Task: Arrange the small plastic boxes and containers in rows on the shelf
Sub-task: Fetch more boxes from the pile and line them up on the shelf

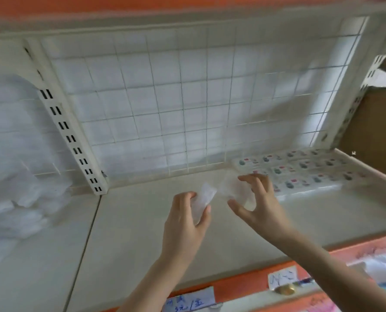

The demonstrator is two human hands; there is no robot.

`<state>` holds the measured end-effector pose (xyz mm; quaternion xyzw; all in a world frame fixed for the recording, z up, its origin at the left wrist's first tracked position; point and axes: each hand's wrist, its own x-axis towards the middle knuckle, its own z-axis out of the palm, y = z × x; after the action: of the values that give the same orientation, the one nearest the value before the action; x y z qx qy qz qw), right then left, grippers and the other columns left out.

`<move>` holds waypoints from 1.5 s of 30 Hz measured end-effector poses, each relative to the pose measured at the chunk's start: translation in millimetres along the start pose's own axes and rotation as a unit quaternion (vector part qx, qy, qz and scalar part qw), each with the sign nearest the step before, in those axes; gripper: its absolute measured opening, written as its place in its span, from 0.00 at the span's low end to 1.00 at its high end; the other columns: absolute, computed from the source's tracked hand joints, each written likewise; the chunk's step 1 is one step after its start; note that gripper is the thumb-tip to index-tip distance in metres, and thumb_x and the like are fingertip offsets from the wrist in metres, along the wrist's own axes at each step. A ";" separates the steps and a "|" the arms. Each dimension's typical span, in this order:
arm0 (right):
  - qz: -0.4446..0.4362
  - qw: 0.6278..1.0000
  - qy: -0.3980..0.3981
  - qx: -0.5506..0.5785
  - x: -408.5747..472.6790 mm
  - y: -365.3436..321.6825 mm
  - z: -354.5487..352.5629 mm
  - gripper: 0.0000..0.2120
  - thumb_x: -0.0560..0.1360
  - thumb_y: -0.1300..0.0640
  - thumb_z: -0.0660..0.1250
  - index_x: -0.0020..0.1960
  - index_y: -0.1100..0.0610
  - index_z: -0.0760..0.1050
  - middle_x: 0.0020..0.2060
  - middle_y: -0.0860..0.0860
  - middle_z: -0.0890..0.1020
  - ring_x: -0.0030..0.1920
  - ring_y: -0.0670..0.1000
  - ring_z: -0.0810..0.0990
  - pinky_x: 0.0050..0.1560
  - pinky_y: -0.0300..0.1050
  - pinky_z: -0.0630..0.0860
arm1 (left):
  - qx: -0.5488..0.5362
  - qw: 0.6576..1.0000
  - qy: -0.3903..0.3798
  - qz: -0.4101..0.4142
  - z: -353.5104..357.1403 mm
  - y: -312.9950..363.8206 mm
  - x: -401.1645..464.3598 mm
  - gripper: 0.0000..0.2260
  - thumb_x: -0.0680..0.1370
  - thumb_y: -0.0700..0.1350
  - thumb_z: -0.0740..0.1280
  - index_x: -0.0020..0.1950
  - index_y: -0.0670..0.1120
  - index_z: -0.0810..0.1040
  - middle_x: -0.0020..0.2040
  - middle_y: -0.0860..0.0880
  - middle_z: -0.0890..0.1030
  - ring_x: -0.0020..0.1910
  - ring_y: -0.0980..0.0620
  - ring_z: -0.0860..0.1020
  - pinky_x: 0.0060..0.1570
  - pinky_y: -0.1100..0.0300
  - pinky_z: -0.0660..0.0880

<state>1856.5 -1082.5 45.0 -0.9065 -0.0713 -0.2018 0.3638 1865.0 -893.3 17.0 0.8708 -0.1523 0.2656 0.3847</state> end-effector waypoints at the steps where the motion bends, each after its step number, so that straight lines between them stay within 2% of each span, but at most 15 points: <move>1: -0.002 1.000 0.005 -0.010 -4.1 12.6 -15.0 0.29 0.69 0.43 0.72 0.64 0.56 0.70 0.62 0.53 0.66 0.60 0.49 0.68 0.57 0.39 0.67 | -0.013 1.000 -0.006 0.006 13.3 13.0 0.5 0.19 0.74 0.57 0.60 0.55 0.44 0.73 0.49 0.50 0.75 0.46 0.52 0.77 0.40 0.57 0.76; 7: 0.023 0.999 0.025 -0.033 -28.3 74.1 -81.8 0.29 0.68 0.41 0.67 0.63 0.56 0.71 0.63 0.51 0.66 0.63 0.44 0.65 0.57 0.23 0.59 | -0.080 0.996 -0.042 0.021 78.5 75.2 -1.8 0.17 0.74 0.55 0.62 0.53 0.43 0.74 0.49 0.50 0.73 0.47 0.55 0.74 0.46 0.68 0.70; 9: 0.028 0.999 0.013 -0.028 -32.9 91.4 -94.6 0.29 0.69 0.39 0.67 0.63 0.55 0.71 0.63 0.51 0.66 0.63 0.44 0.65 0.56 0.21 0.59 | -0.090 0.995 -0.052 0.013 94.6 88.2 -3.0 0.16 0.74 0.56 0.62 0.52 0.45 0.73 0.47 0.52 0.74 0.46 0.57 0.74 0.45 0.71 0.68; 12: 0.015 1.000 -0.016 -0.017 -36.8 114.2 -109.3 0.28 0.69 0.35 0.65 0.61 0.53 0.71 0.60 0.49 0.66 0.61 0.43 0.67 0.58 0.23 0.60 | -0.121 0.991 -0.051 -0.038 110.0 103.5 -5.0 0.12 0.74 0.59 0.64 0.48 0.51 0.71 0.41 0.55 0.77 0.40 0.59 0.75 0.38 0.71 0.69; 14: -0.001 0.999 -0.044 -0.008 -38.0 126.8 -116.6 0.27 0.69 0.35 0.64 0.60 0.51 0.71 0.58 0.49 0.66 0.60 0.41 0.67 0.60 0.25 0.60 | -0.146 0.985 -0.043 -0.079 118.0 110.5 -6.5 0.12 0.74 0.58 0.65 0.47 0.51 0.71 0.39 0.57 0.78 0.38 0.59 0.77 0.34 0.71 0.70; 16: -0.018 0.997 -0.073 -0.006 -39.1 138.6 -121.7 0.26 0.70 0.35 0.63 0.60 0.50 0.70 0.57 0.48 0.66 0.60 0.41 0.66 0.61 0.28 0.62 | -0.168 0.977 -0.046 -0.120 125.3 114.5 -8.3 0.12 0.73 0.56 0.64 0.47 0.48 0.73 0.40 0.56 0.80 0.39 0.61 0.78 0.33 0.72 0.70; 20: -0.017 0.992 -0.123 -0.014 -42.0 152.3 -125.2 0.27 0.68 0.33 0.63 0.61 0.46 0.68 0.56 0.44 0.63 0.60 0.42 0.65 0.60 0.32 0.64 | -0.192 0.964 -0.064 -0.174 131.7 114.9 -11.2 0.04 0.77 0.47 0.65 0.45 0.48 0.73 0.41 0.54 0.80 0.40 0.63 0.80 0.30 0.69 0.72; 24: -0.019 0.986 -0.162 -0.044 -42.8 155.2 -123.7 0.30 0.66 0.32 0.59 0.64 0.45 0.65 0.60 0.42 0.59 0.62 0.41 0.61 0.58 0.34 0.63 | -0.244 0.944 -0.054 -0.215 127.4 122.9 -6.3 0.07 0.80 0.42 0.60 0.42 0.48 0.71 0.37 0.54 0.78 0.33 0.64 0.77 0.28 0.70 0.69; 29: -0.041 0.974 -0.189 -0.119 -44.6 156.4 -121.4 0.34 0.64 0.31 0.57 0.66 0.44 0.64 0.65 0.45 0.59 0.66 0.45 0.59 0.64 0.39 0.59 | -0.295 0.924 -0.038 -0.241 123.3 127.7 -5.6 0.09 0.81 0.41 0.59 0.41 0.43 0.72 0.31 0.53 0.78 0.29 0.65 0.75 0.29 0.72 0.67; 31: -0.044 0.977 -0.168 -0.120 -45.7 156.0 -121.0 0.31 0.67 0.30 0.55 0.64 0.46 0.66 0.64 0.45 0.62 0.66 0.46 0.61 0.63 0.40 0.60 | -0.313 0.916 -0.039 -0.249 122.6 124.4 -7.1 0.08 0.80 0.41 0.60 0.41 0.42 0.74 0.32 0.53 0.78 0.31 0.63 0.76 0.29 0.71 0.68; 34: -0.069 0.992 -0.065 -0.079 -45.5 152.2 -122.5 0.22 0.73 0.37 0.57 0.58 0.51 0.73 0.57 0.47 0.70 0.59 0.50 0.70 0.58 0.46 0.70 | -0.343 0.900 -0.024 -0.267 123.8 116.4 -8.7 0.05 0.75 0.46 0.66 0.45 0.44 0.76 0.37 0.51 0.80 0.37 0.57 0.78 0.32 0.67 0.72; 38: -0.126 0.991 -0.002 -0.033 -37.3 125.8 -115.8 0.14 0.75 0.45 0.61 0.52 0.54 0.75 0.47 0.47 0.76 0.47 0.49 0.75 0.45 0.48 0.76 | -0.415 0.864 -0.013 -0.284 123.2 116.0 -9.1 0.19 0.66 0.50 0.70 0.55 0.46 0.76 0.48 0.43 0.82 0.47 0.46 0.81 0.44 0.48 0.77; 40: -0.135 0.989 -0.014 -0.051 -32.7 112.6 -103.2 0.19 0.74 0.41 0.61 0.55 0.56 0.75 0.48 0.49 0.78 0.48 0.50 0.77 0.47 0.46 0.77 | -0.444 0.854 -0.024 -0.271 121.3 117.7 -9.6 0.24 0.63 0.50 0.71 0.59 0.47 0.76 0.50 0.42 0.82 0.50 0.45 0.80 0.48 0.47 0.76; 42: -0.127 0.986 -0.022 -0.103 -28.6 101.4 -88.4 0.28 0.72 0.36 0.60 0.59 0.57 0.73 0.51 0.50 0.79 0.50 0.51 0.78 0.48 0.45 0.77 | -0.457 0.851 -0.034 -0.257 118.4 118.4 -9.7 0.25 0.63 0.49 0.71 0.60 0.48 0.76 0.52 0.43 0.81 0.52 0.47 0.80 0.46 0.53 0.76; 45: -0.111 0.977 -0.036 -0.178 -22.6 89.2 -71.3 0.36 0.67 0.31 0.57 0.61 0.58 0.74 0.51 0.51 0.79 0.51 0.52 0.79 0.46 0.47 0.78 | -0.447 0.861 -0.042 -0.238 117.0 119.7 -10.7 0.27 0.67 0.46 0.73 0.64 0.49 0.70 0.56 0.46 0.81 0.55 0.50 0.79 0.47 0.58 0.77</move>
<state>1838.2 -1195.9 25.9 -0.9499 -0.1475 -0.2177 0.1688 1840.4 -1059.3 15.4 0.6254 -0.0584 0.0329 0.7774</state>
